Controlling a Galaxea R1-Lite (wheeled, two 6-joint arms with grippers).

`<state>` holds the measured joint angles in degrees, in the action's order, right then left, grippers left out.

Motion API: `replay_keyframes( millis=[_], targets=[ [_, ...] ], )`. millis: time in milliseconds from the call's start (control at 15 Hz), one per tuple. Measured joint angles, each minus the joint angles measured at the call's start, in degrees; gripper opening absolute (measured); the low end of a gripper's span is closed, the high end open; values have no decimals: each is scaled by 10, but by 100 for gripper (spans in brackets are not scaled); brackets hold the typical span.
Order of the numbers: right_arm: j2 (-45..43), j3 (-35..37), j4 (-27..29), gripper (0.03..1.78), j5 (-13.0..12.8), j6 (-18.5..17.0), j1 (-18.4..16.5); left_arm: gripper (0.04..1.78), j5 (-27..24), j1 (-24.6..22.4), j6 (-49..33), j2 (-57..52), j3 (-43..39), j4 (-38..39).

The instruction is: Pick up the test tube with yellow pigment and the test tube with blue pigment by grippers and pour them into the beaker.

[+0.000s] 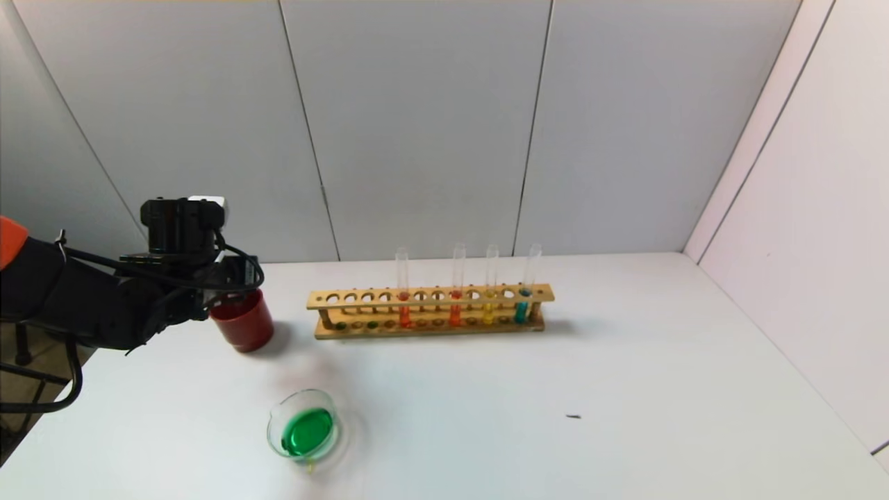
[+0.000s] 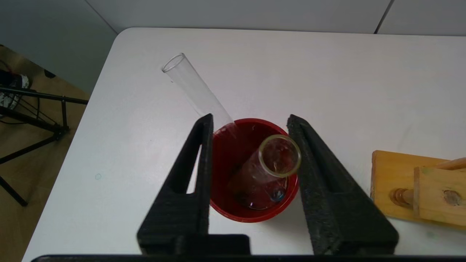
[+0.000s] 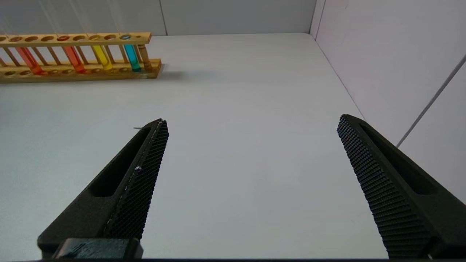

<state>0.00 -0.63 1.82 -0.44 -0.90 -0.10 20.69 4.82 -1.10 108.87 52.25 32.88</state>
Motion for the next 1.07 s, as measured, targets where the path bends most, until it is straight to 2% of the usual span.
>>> replay_keyframes(
  millis=[267,467,600,867,1067],
  targets=[
    [0,0,0,170,0,0,0,140,-1,3,16,-37,-14,2],
    [0,0,0,170,0,0,0,168,1,8,23,-88,-25,0],
    [0,0,0,170,0,0,0,175,4,5,36,-129,-28,-6],
    [0,0,0,170,0,0,0,175,6,0,51,-237,-36,-62],
    [0,0,0,170,0,0,0,175,8,-2,53,-335,-74,-98]
  ],
)
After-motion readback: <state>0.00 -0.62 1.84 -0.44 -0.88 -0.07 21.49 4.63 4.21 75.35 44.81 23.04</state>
